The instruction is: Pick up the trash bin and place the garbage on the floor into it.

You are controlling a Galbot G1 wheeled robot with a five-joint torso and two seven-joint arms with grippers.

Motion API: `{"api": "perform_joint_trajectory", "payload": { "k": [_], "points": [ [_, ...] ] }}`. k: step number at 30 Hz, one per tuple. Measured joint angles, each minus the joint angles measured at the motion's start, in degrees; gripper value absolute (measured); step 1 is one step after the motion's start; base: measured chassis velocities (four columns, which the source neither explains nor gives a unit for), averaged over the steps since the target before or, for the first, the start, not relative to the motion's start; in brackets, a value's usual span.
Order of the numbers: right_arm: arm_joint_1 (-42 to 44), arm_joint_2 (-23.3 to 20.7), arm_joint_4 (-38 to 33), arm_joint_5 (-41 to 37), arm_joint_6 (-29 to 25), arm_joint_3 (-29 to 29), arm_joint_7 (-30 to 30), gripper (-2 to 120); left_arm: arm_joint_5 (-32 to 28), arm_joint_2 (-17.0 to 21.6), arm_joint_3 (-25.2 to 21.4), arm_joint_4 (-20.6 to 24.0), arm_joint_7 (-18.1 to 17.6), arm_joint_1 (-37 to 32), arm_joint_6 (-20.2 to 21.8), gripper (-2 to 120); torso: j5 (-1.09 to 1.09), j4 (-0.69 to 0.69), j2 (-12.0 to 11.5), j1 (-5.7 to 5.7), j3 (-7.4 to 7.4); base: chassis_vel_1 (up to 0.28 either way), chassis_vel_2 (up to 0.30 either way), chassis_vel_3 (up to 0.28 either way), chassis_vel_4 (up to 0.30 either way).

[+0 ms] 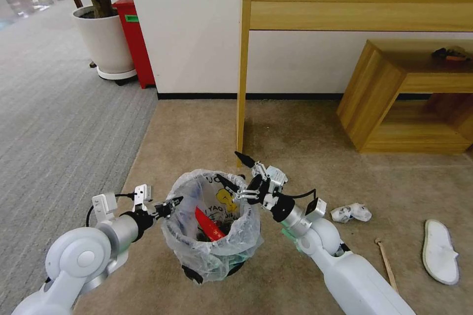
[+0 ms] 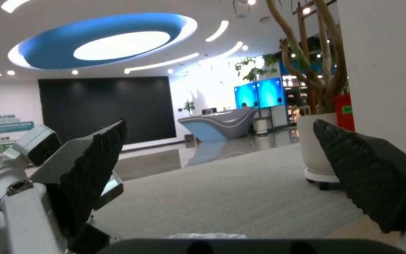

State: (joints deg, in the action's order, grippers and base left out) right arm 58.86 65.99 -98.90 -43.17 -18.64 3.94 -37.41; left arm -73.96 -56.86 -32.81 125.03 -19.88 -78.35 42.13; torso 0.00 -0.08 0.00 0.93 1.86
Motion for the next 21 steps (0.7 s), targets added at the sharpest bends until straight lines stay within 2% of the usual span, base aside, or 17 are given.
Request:
{"api": "perform_joint_trajectory", "payload": {
  "k": [3, 6, 7, 10, 11, 16, 21],
  "points": [
    [0.0, 0.0, -0.7, -0.5, 0.5, 0.6, 1.4, 100, 0.0, 0.0, -0.4, 0.0, 0.0, 0.0, 0.0, 3, 0.0, 0.0, 0.0, 0.0, 0.0, 0.0, 0.0, 0.0, 0.0],
    [-0.1, 0.1, -2.4, -0.8, 2.3, 2.1, 6.5, 100, 0.0, 0.3, -1.3, 0.1, -0.3, -0.3, 0.0, 3, 0.0, 0.0, 0.0, 0.0, 0.0, 0.0, 0.0, 0.0, 0.0],
    [-0.1, 0.1, -2.4, -0.8, 2.3, 2.1, 6.5, 100, 0.0, 0.3, -1.3, 0.1, -0.3, -0.3, 0.0, 3, 0.0, 0.0, 0.0, 0.0, 0.0, 0.0, 0.0, 0.0, 0.0],
    [0.2, -0.1, -4.5, -0.9, 4.2, 4.5, 13.8, 100, -1.2, 0.4, -3.0, 0.2, -2.0, -0.4, 0.0, 3, 0.0, 0.01, 0.0, 0.0, 0.0, 0.0, 0.0, 0.0, 0.0],
    [0.2, -0.1, -4.5, -0.9, 4.2, 4.5, 13.8, 100, -1.2, 0.4, -3.0, 0.2, -2.0, -0.4, 0.0, 3, 0.0, 0.01, 0.0, 0.0, 0.0, 0.0, 0.0, 0.0, 0.0],
    [2.1, -1.5, -6.5, -0.8, 5.1, 8.0, 21.9, 100, -2.3, 0.8, -5.1, 0.3, -3.6, -0.8, 0.0, 3, 0.01, 0.0, 0.0, 0.0, 0.0, 0.0, 0.0, 0.0, 0.0],
    [4.2, -1.8, -6.6, 2.8, 5.3, 11.1, 29.3, 100, -2.6, 0.2, -6.7, 0.4, -4.0, -0.9, 0.0, 3, 0.01, 0.0, 0.0, 0.0, 0.0, 0.0, 0.0, 0.0, 0.0]
  ]
}}
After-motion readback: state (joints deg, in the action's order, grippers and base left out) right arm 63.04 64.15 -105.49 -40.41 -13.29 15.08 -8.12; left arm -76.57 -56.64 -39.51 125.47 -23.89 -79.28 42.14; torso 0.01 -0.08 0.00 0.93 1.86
